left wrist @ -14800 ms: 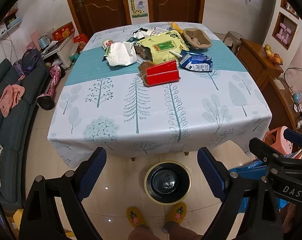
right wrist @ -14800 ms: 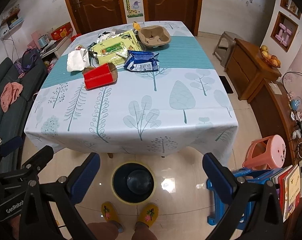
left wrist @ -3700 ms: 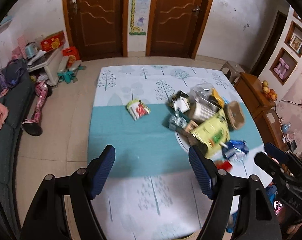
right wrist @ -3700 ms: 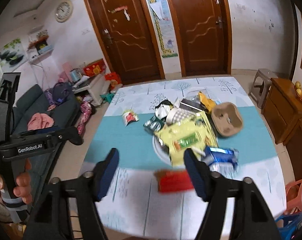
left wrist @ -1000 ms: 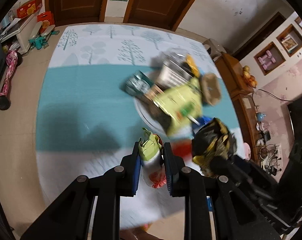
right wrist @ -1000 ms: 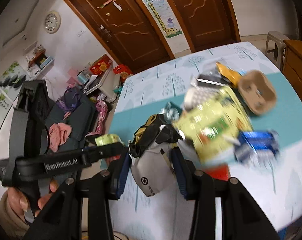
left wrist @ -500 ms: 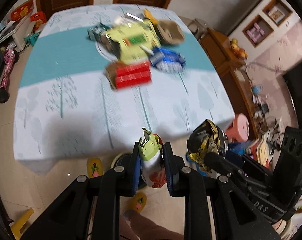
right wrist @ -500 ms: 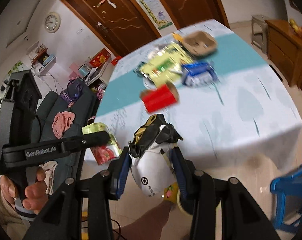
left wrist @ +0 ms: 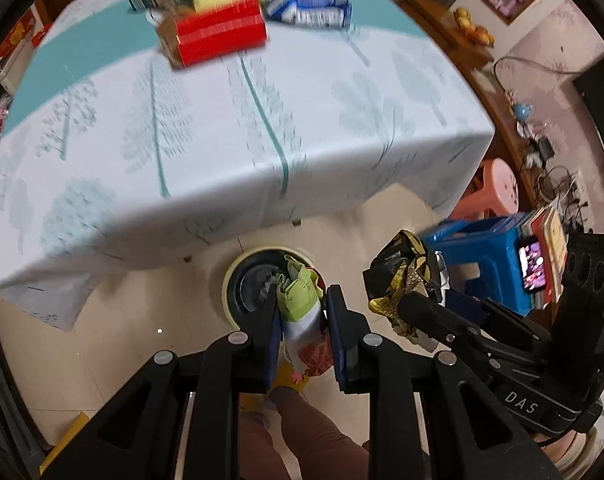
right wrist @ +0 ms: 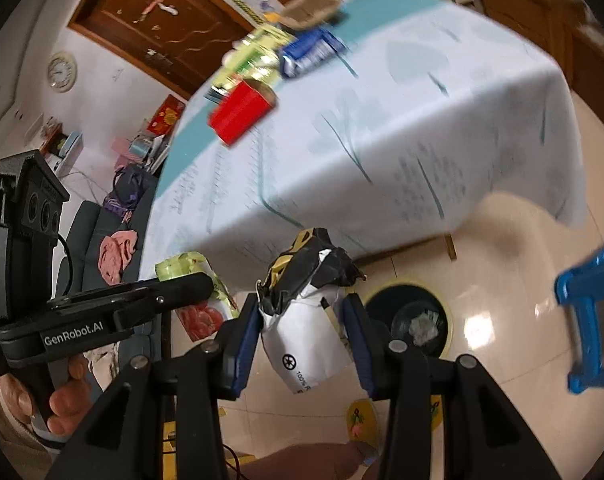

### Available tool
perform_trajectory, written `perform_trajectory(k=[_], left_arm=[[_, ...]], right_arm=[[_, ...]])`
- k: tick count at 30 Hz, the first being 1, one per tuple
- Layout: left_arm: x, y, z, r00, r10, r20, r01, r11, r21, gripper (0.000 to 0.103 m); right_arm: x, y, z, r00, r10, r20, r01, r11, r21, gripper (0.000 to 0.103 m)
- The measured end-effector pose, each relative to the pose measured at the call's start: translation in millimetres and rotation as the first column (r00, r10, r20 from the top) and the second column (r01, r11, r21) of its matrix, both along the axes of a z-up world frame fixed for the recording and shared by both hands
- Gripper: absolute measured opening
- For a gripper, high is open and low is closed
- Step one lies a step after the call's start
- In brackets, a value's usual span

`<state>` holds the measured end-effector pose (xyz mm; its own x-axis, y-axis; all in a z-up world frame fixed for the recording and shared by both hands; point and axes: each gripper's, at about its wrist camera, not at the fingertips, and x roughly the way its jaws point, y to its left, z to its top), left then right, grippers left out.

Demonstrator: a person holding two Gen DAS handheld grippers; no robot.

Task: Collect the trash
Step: 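Carry both held wrappers with both grippers over the trash bin, then open both grippers to drop the wrappers into the bin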

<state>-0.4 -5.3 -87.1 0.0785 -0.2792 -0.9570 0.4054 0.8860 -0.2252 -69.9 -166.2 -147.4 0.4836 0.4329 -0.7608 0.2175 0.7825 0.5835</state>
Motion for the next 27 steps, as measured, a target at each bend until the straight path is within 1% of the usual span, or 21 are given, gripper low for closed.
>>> perform_trajectory(k=[5,8,13,17,18,20,22,23,24,25,27], left_arm=[[-2.9,-3.2,-55.3,1.0,-0.026,-0.018,0.026,0.999,0.023,0.02],[-4.0,-4.7,-95.6,0.999,-0.035,-0.035,0.036,0.999,0.027,0.02],[-6.4,-8.7,-152.2,0.998,-0.055,-0.044,0.056,0.998,0.034,0.023],[-7.7,-12.6,-183.3,0.996,-0.083,-0.023,0.084,0.995,0.047,0.028],[-7.9,-13.9,-189.4,0.996,-0.091,-0.015,0.092,0.994,0.051,0.031],[-6.7,-15.7,-201.0,0.995,-0.101,0.003,0.101,0.993,0.062,0.035],[-6.3,-17.2,-212.2,0.994,-0.107,0.009,0.106,0.992,0.074,0.049],[-5.9,-16.6,-215.4,0.994,-0.106,0.011,0.105,0.991,0.08,0.053],[-5.4,-15.7,-218.5,0.994,-0.106,0.012,0.105,0.991,0.086,0.063],[-4.9,-15.5,-221.4,0.994,-0.103,0.019,0.101,0.991,0.088,0.068],[-4.8,-14.4,-224.3,0.994,-0.101,0.029,0.098,0.991,0.091,0.071]], right_arm=[[-9.1,2.8,-50.5,0.998,-0.053,-0.039,0.054,0.998,0.025,0.042],[-13.5,2.8,-87.0,0.993,-0.096,-0.063,0.099,0.994,0.042,0.042],[-20.2,6.0,-152.5,0.983,-0.149,-0.104,0.157,0.986,0.065,0.043],[-21.9,7.1,-192.1,0.975,-0.173,-0.137,0.183,0.981,0.061,0.043],[-22.0,7.3,-204.1,0.972,-0.181,-0.149,0.191,0.98,0.054,0.043],[-23.4,6.1,-218.8,0.967,-0.194,-0.162,0.206,0.977,0.055,0.043],[-24.2,3.6,-232.6,0.962,-0.211,-0.174,0.223,0.973,0.055,0.043],[-24.9,2.6,-237.1,0.96,-0.216,-0.178,0.229,0.972,0.055,0.043],[-24.4,1.6,-242.8,0.957,-0.223,-0.184,0.236,0.97,0.052,0.044],[-24.2,0.6,-246.7,0.956,-0.227,-0.187,0.239,0.97,0.048,0.044],[-22.1,-0.1,-252.0,0.955,-0.23,-0.19,0.242,0.969,0.042,0.044]])
